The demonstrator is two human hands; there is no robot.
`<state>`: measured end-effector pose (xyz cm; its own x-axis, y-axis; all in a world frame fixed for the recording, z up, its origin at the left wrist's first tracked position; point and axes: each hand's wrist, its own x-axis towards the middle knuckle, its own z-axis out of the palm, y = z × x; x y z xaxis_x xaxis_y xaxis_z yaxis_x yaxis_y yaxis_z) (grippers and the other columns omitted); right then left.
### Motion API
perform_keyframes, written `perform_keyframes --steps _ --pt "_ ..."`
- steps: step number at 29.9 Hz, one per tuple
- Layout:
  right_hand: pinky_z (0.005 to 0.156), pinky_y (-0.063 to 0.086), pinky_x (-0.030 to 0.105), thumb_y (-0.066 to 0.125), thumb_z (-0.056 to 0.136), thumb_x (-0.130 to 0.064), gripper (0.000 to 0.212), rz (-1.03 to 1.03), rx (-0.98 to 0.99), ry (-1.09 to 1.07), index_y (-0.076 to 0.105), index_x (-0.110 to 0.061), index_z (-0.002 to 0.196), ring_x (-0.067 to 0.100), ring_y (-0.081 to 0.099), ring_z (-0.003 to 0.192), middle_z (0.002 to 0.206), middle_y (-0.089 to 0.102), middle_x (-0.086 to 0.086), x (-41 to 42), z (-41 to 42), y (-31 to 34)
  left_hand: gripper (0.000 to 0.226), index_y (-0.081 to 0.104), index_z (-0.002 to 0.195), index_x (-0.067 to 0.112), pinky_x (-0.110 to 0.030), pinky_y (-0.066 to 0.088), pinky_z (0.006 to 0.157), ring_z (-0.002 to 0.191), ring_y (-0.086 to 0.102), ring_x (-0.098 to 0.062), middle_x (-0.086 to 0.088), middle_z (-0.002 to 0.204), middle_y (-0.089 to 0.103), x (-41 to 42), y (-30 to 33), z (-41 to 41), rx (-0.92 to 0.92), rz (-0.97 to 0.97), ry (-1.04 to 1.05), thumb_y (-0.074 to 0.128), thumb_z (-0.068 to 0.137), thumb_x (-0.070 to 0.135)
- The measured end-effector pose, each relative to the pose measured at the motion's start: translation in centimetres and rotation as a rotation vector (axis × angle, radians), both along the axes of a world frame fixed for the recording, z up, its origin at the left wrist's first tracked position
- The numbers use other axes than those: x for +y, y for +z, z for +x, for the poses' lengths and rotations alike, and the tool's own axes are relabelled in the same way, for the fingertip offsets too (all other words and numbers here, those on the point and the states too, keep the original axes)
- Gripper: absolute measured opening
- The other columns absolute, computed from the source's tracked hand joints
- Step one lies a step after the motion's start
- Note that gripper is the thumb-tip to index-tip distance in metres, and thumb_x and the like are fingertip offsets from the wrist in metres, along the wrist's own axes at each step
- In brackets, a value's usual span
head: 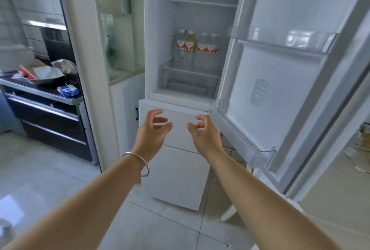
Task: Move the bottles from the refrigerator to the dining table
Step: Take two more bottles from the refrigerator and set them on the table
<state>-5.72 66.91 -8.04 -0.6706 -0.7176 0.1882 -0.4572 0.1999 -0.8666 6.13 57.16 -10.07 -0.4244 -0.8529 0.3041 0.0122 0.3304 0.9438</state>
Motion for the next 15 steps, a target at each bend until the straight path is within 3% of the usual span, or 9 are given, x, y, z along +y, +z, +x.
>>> perform_keyframes --steps 6,15 --pt "0.084 0.043 0.031 0.052 0.089 -0.037 0.041 -0.025 0.079 0.032 0.046 -0.020 0.126 0.016 0.054 0.099 0.105 0.056 -0.004 -11.1 -4.8 0.1 0.035 0.046 0.115 0.032 -0.021 0.045 0.067 0.085 0.059 -0.006 0.010 0.099 0.059 -10.4 0.9 -4.7 0.030 0.006 -0.005 0.062 0.087 0.020" --pt "0.078 0.038 0.028 0.053 0.089 -0.032 0.038 -0.075 0.039 0.013 0.048 -0.020 0.124 0.014 0.054 0.091 0.094 0.057 -0.007 -27.9 -15.7 2.9 0.032 0.049 0.111 0.030 -0.023 0.046 0.065 0.077 0.059 -0.010 0.008 0.092 0.062 -26.5 4.1 -14.9 0.025 -0.008 0.040 0.062 0.086 0.016"
